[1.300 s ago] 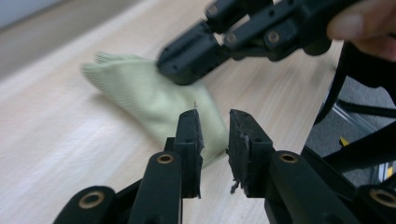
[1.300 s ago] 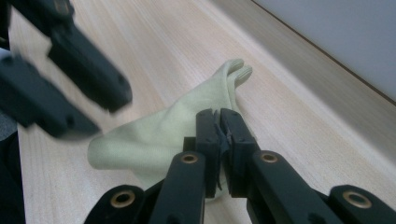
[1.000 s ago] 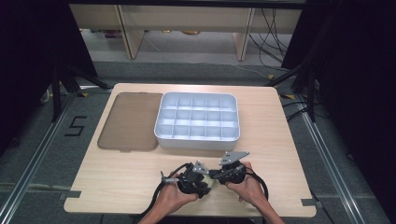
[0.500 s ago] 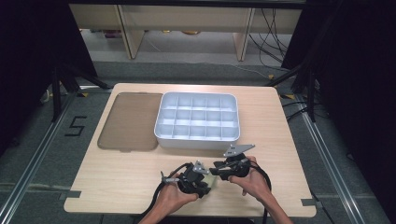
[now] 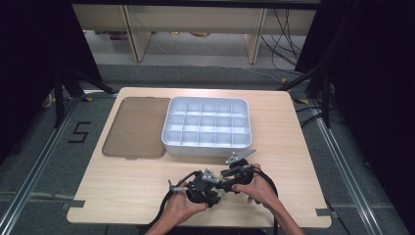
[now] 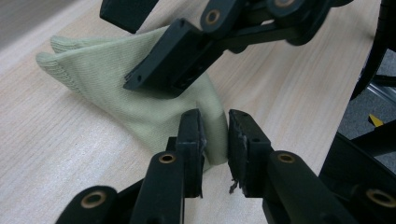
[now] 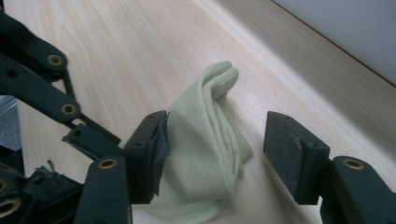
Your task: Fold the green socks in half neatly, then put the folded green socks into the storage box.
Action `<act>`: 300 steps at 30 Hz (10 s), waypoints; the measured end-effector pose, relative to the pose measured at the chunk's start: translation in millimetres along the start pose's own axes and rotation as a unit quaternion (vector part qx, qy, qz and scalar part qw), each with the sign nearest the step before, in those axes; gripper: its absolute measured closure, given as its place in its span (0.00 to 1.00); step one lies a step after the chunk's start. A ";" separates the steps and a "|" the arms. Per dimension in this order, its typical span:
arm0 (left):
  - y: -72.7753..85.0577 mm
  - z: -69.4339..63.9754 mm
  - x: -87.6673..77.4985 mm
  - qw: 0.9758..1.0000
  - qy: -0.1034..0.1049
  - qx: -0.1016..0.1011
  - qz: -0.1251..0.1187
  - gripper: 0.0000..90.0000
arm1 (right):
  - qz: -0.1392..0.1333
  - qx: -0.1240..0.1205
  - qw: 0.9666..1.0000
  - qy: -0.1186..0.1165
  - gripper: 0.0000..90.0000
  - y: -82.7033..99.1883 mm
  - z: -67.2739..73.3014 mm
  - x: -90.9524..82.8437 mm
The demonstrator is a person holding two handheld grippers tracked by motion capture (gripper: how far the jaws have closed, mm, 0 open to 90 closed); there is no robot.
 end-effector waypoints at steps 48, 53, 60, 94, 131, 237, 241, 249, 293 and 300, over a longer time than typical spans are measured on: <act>66.6 29.6 -70.2 0.993 -0.032 -0.068 -0.092 0.43 | 0.001 0.028 0.999 -0.036 0.77 8.1 -1.6 3.5; 83.8 39.9 -76.1 0.991 -0.053 -0.082 -0.086 0.39 | -0.001 0.026 0.999 -0.033 0.77 8.9 -0.6 2.2; 97.3 45.5 -78.9 0.989 -0.081 -0.095 -0.085 0.34 | -0.002 0.019 0.999 -0.029 0.77 8.2 2.9 0.7; 114.3 59.1 -84.8 0.984 -0.118 -0.105 -0.077 0.27 | -0.088 -0.072 0.990 0.085 0.77 -10.8 4.3 -57.9; 115.3 55.9 -82.7 0.987 -0.113 -0.087 -0.076 0.25 | -0.055 -0.082 0.977 0.187 0.77 -69.6 -21.2 -103.3; 115.4 54.7 -80.4 0.988 -0.110 -0.088 -0.070 0.25 | 0.030 -0.065 0.971 0.228 0.57 -65.5 -81.1 -32.1; 115.3 54.9 -80.2 0.988 -0.111 -0.088 -0.070 0.25 | -0.008 -0.060 0.976 0.211 0.62 -71.2 -80.4 -47.6; 115.0 54.0 -80.5 0.988 -0.105 -0.086 -0.073 0.25 | -0.051 -0.051 0.976 0.206 0.90 -82.2 -78.6 -60.9; 115.9 54.5 -81.4 0.988 -0.104 -0.089 -0.065 0.25 | 0.015 -0.024 0.979 0.203 0.88 -102.9 -81.4 -31.5; 115.5 54.0 -81.3 0.989 -0.103 -0.085 -0.059 0.25 | 0.048 -0.013 0.978 0.205 0.89 -89.4 -87.9 -25.6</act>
Point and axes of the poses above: each handheld gripper's, and its own axes: x roughly forward along the jaws, y roughly out of its underside, z roughly to its left, the point moved 1 cm from there along x, roughly forward along the jaws, and after that the axes turned 4 degrees about y, right-handed, at the moved point
